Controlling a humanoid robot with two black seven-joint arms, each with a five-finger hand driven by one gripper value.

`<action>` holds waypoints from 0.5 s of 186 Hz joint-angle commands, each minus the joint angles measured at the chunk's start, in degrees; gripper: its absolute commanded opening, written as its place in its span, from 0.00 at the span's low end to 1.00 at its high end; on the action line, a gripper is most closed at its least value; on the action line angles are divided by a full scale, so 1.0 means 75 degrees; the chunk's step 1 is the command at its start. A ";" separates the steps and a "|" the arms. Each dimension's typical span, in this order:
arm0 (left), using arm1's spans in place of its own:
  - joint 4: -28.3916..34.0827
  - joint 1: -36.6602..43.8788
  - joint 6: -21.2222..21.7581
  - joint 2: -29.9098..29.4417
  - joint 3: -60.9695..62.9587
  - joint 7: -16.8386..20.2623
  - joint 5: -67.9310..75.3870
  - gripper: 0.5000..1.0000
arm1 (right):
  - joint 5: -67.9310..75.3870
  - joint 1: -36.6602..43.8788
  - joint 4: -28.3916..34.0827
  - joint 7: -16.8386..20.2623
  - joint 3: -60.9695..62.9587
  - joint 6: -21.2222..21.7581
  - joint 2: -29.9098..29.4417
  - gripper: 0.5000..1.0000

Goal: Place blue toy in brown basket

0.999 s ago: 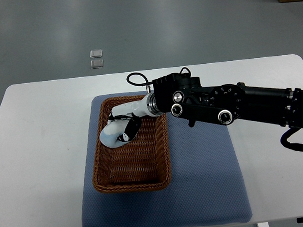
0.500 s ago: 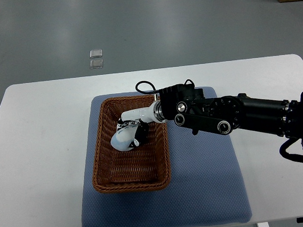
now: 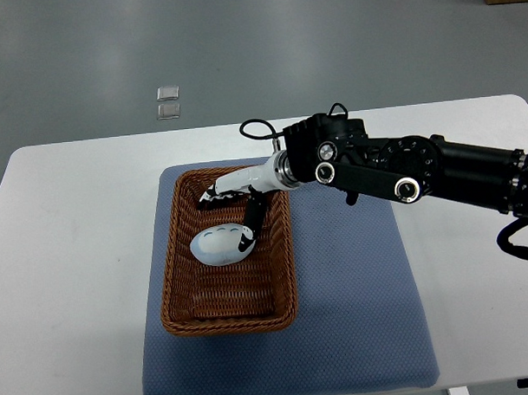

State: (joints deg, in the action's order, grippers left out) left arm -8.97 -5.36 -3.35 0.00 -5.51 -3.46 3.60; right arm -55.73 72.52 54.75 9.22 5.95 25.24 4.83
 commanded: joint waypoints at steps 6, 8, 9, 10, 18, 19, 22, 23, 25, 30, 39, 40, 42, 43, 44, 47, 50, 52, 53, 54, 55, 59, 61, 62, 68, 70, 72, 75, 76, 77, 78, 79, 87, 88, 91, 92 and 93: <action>0.0001 0.0000 0.0002 0.0000 -0.0003 0.0004 0.0000 1.00 | 0.0165 0.0128 0.0189 0.0001 0.0601 0.0280 0.0505 0.82; 0.0001 0.0000 0.0002 0.0000 0.0009 0.0004 0.0000 1.00 | 0.0177 0.0128 0.0200 0.0001 0.0671 0.0291 0.0552 0.82; 0.0001 0.0000 0.0002 0.0000 0.0009 0.0004 0.0000 1.00 | 0.0200 0.0128 0.0200 0.0001 0.0729 0.0291 0.0598 0.82; 0.0001 0.0000 0.0002 0.0000 0.0009 0.0004 0.0000 1.00 | 0.0200 0.0128 0.0200 0.0001 0.0730 0.0291 0.0599 0.82; 0.0001 0.0000 0.0002 0.0000 0.0009 0.0004 0.0000 1.00 | 0.0270 0.0128 0.0224 0.0001 0.0999 0.0315 0.0775 0.82; 0.0001 0.0000 0.0002 0.0000 0.0009 0.0004 0.0000 1.00 | 0.0293 0.0116 0.0224 0.0001 0.1069 0.0326 0.0821 0.82; 0.0001 0.0000 0.0002 0.0000 0.0009 0.0004 0.0000 1.00 | 0.0317 0.0116 0.0224 0.0001 0.1140 0.0327 0.0880 0.82; 0.0001 0.0000 0.0002 0.0000 0.0009 -0.0008 0.0000 1.00 | 0.0329 0.0104 0.0224 -0.0011 0.1209 0.0327 0.0926 0.82; 0.0001 0.0000 0.0002 0.0000 0.0009 0.0004 0.0000 1.00 | 0.0352 0.0104 0.0224 0.0000 0.1280 0.0327 0.0973 0.82; 0.0001 0.0000 0.0002 0.0000 -0.0003 0.0004 0.0000 1.00 | 0.0411 0.0081 0.0224 -0.0011 0.1456 0.0338 0.1068 0.82; 0.0001 0.0000 0.0002 0.0000 0.0009 0.0004 0.0000 1.00 | 0.0633 -0.0001 0.0224 -0.0011 0.1936 0.0338 0.1302 0.82; 0.0001 0.0000 0.0002 0.0000 0.0009 0.0004 0.0000 1.00 | 0.0634 -0.0001 0.0224 -0.0011 0.1937 0.0338 0.1302 0.82; 0.0001 0.0000 0.0002 0.0000 0.0009 -0.0008 0.0000 1.00 | 0.0680 -0.0025 0.0224 -0.0011 0.2042 0.0338 0.1349 0.82; -0.0011 0.0000 0.0002 0.0000 0.0009 0.0004 0.0000 1.00 | 0.0750 -0.0059 0.0212 -0.0011 0.2147 0.0327 0.1384 0.82; -0.0011 0.0000 0.0002 0.0000 0.0009 0.0004 0.0000 1.00 | 0.0751 -0.0060 0.0212 -0.0011 0.2148 0.0327 0.1384 0.82; -0.0011 0.0000 0.0002 0.0000 0.0009 0.0004 0.0000 1.00 | 0.0902 -0.0153 0.0224 -0.0011 0.2369 0.0327 0.1454 0.82; -0.0011 0.0000 0.0002 0.0000 0.0009 -0.0008 0.0000 1.00 | 0.1066 -0.0282 0.0212 -0.0011 0.2604 0.0327 0.1524 0.82; -0.0011 0.0000 0.0002 0.0000 0.0009 0.0004 0.0000 1.00 | 0.1148 -0.0364 0.0212 -0.0011 0.2732 0.0327 0.1559 0.82; -0.0011 0.0000 0.0002 0.0000 0.0009 0.0004 0.0000 1.00 | 0.1149 -0.0365 0.0212 -0.0011 0.2734 0.0327 0.1560 0.82; -0.0011 0.0000 0.0002 0.0000 0.0009 -0.0008 0.0000 1.00 | 0.1242 -0.0446 0.0200 -0.0011 0.2861 0.0327 0.1606 0.82; -0.0011 0.0000 0.0002 0.0000 0.0009 -0.0008 0.0000 1.00 | 0.1243 -0.0447 0.0200 -0.0011 0.2862 0.0327 0.1607 0.82; -0.0011 0.0000 0.0002 0.0000 0.0020 0.0004 0.0000 1.00 | 0.1419 -0.0587 0.0200 -0.0011 0.3109 0.0327 0.1665 0.82; -0.0011 0.0000 0.0002 0.0000 0.0020 -0.0008 0.0000 1.00 | 0.1501 -0.0657 0.0189 -0.0011 0.3237 0.0327 0.1700 0.82; -0.0011 0.0000 0.0002 0.0000 0.0020 -0.0008 0.0000 1.00 | 0.1594 -0.0739 0.0189 -0.0011 0.3365 0.0327 0.1735 0.82; -0.0011 0.0000 0.0002 0.0000 0.0020 0.0004 0.0000 1.00 | 0.1770 -0.0880 0.0165 -0.0011 0.3624 0.0303 0.1794 0.82; -0.0011 0.0000 0.0002 0.0000 0.0032 0.0004 0.0000 1.00 | 0.1852 -0.0950 0.0165 -0.0011 0.3753 0.0280 0.1806 0.82; -0.0011 0.0000 0.0002 0.0000 0.0032 0.0004 0.0000 1.00 | 0.1946 -0.1021 0.0153 -0.0023 0.3882 0.0256 0.1818 0.82; -0.0011 0.0000 0.0002 0.0000 0.0032 -0.0008 0.0000 1.00 | 0.2121 -0.1172 0.0118 -0.0023 0.4150 0.0245 0.1818 0.82; -0.0011 0.0000 0.0002 0.0000 0.0032 -0.0008 0.0000 1.00 | 0.2122 -0.1173 0.0118 -0.0023 0.4151 0.0245 0.1818 0.82; -0.0011 0.0000 0.0002 0.0000 0.0032 -0.0008 0.0000 1.00 | 0.2203 -0.1243 0.0095 -0.0023 0.4291 0.0233 0.1806 0.82; -0.0011 0.0000 0.0002 0.0000 0.0032 -0.0008 0.0000 1.00 | 0.2204 -0.1243 0.0095 -0.0023 0.4292 0.0233 0.1806 0.82; -0.0011 0.0000 0.0002 0.0000 0.0032 0.0004 0.0000 1.00 | 0.2297 -0.1325 0.0072 -0.0023 0.4420 0.0221 0.1806 0.82; -0.0011 0.0000 0.0002 0.0000 0.0032 0.0004 0.0000 1.00 | 0.2660 -0.1629 -0.0034 -0.0058 0.4947 0.0198 0.1771 0.82; -0.0011 0.0000 0.0002 0.0000 0.0032 0.0004 0.0000 1.00 | 0.2661 -0.1630 -0.0034 -0.0058 0.4948 0.0198 0.1771 0.82; -0.0011 0.0000 0.0002 0.0000 0.0032 -0.0008 0.0000 1.00 | 0.2882 -0.1828 -0.0093 -0.0081 0.5228 0.0198 0.1759 0.82; -0.0011 0.0000 0.0002 0.0000 0.0032 -0.0008 0.0000 1.00 | 0.2884 -0.1829 -0.0093 -0.0081 0.5230 0.0198 0.1759 0.82; -0.0011 0.0000 0.0002 0.0000 0.0044 0.0004 0.0000 1.00 | 0.2976 -0.1922 -0.0116 -0.0105 0.5380 0.0198 0.1736 0.82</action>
State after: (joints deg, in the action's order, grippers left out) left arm -9.04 -5.36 -3.34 0.00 -5.29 -3.45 3.60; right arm -39.85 63.71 55.44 9.02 37.10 27.12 18.10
